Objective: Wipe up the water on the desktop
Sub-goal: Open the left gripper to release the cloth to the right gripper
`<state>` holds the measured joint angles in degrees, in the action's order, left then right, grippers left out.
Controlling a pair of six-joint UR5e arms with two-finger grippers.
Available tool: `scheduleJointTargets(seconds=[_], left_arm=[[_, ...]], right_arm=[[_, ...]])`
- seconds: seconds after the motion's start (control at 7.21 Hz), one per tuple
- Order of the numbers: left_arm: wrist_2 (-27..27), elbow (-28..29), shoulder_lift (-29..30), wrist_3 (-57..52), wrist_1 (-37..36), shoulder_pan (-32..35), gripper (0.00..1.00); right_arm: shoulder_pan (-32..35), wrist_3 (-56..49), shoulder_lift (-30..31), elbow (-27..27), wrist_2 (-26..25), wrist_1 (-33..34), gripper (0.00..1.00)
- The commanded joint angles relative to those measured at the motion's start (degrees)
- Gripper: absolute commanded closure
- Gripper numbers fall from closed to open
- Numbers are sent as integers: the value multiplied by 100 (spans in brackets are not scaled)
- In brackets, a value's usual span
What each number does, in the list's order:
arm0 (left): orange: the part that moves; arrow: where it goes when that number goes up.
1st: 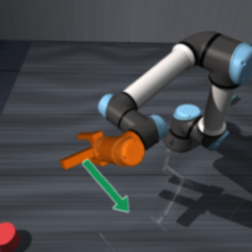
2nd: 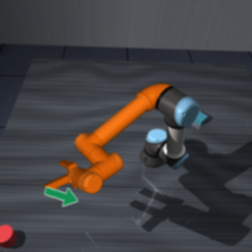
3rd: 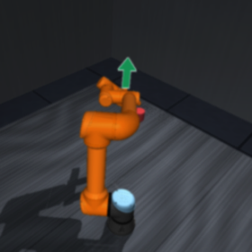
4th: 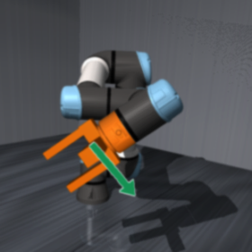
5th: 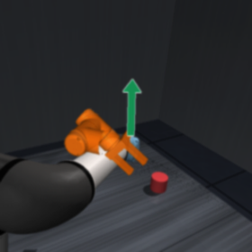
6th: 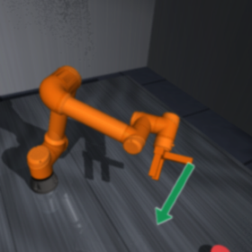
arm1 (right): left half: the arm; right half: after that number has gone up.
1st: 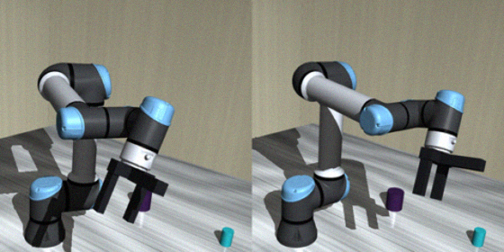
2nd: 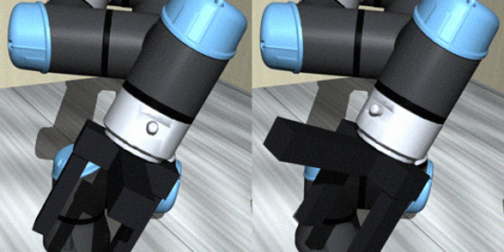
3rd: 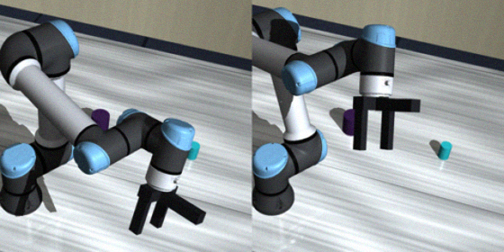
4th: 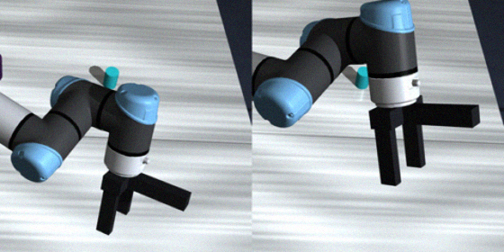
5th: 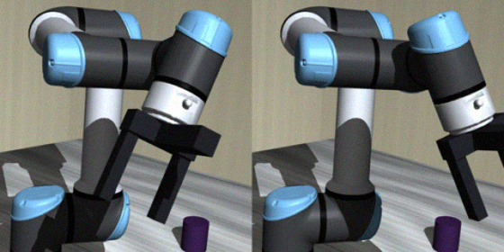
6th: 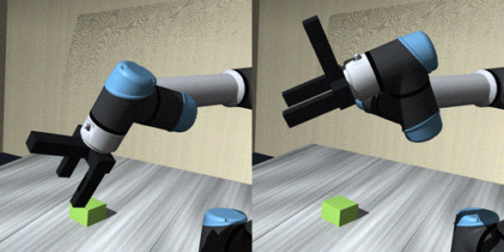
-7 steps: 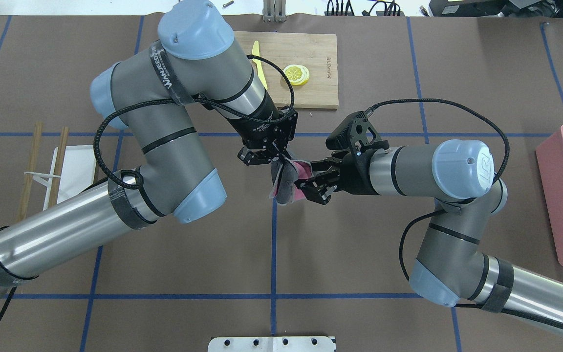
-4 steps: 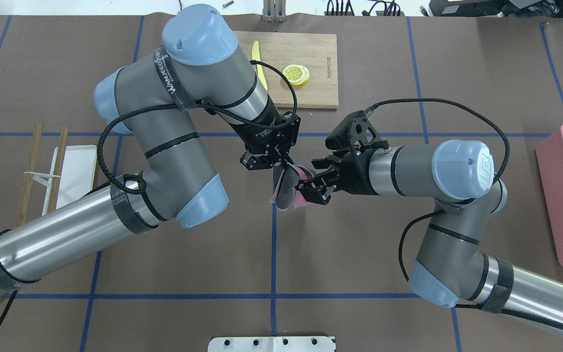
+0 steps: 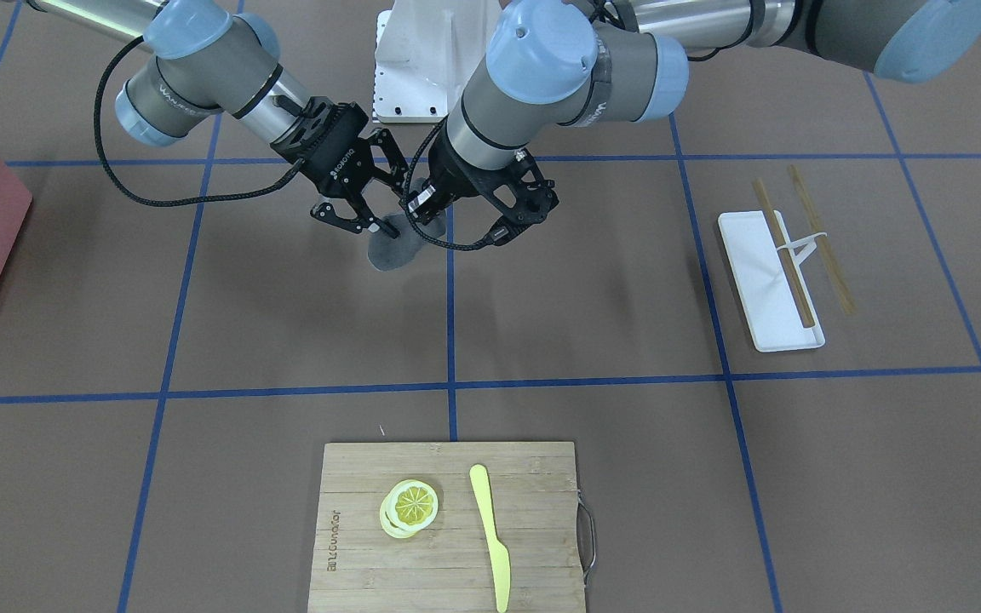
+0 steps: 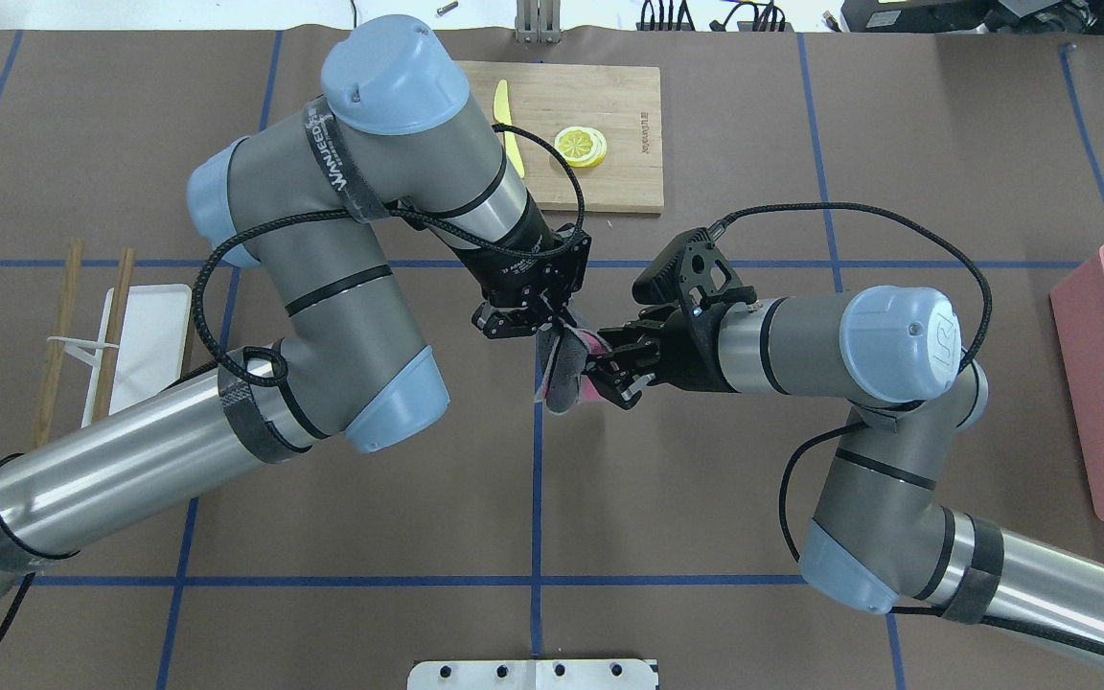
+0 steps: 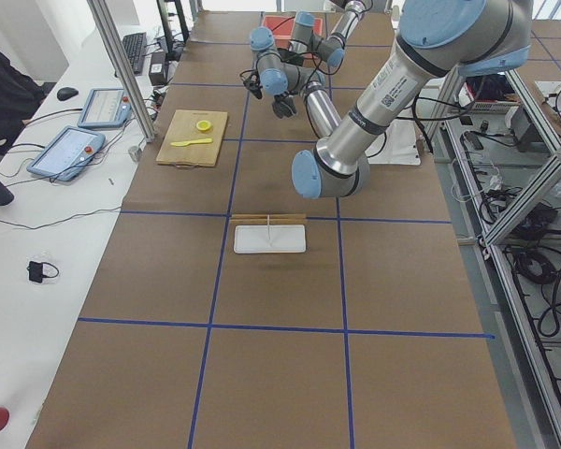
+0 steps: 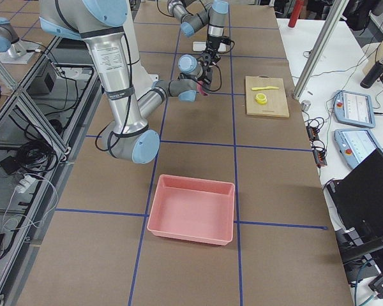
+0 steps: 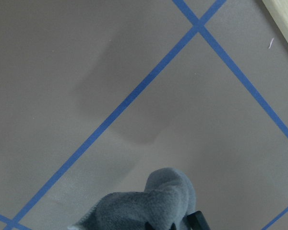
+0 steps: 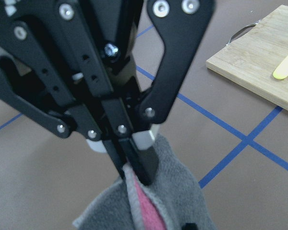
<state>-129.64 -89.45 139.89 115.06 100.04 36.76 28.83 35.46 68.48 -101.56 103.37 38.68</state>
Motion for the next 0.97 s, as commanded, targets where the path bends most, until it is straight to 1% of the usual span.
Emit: scheduleJointTargets(seconds=[0.0, 0.14, 0.28, 0.42, 0.56, 0.69, 0.83], left_arm=[[0, 59, -67, -54, 7, -3, 100], [9, 59, -67, -54, 7, -3, 100], [9, 59, -67, -54, 7, -3, 100], [9, 59, -58, -45, 7, -3, 100], [9, 59, -58, -53, 112, -3, 100], [26, 59, -93, -71, 348, -3, 82], [122, 42, -163, -419, 533, 6, 4]], right_arm=[[-53, 14, 17, 13, 8, -27, 69], [-53, 31, 17, 4, 8, -27, 85], [-53, 232, 17, 4, 8, -27, 93], [-79, 451, 8, -4, 8, -27, 99], [-88, 479, 8, -4, -1, -27, 100], [-80, 480, 8, -13, -1, -27, 100], [-62, 480, 17, -4, 8, -27, 100]])
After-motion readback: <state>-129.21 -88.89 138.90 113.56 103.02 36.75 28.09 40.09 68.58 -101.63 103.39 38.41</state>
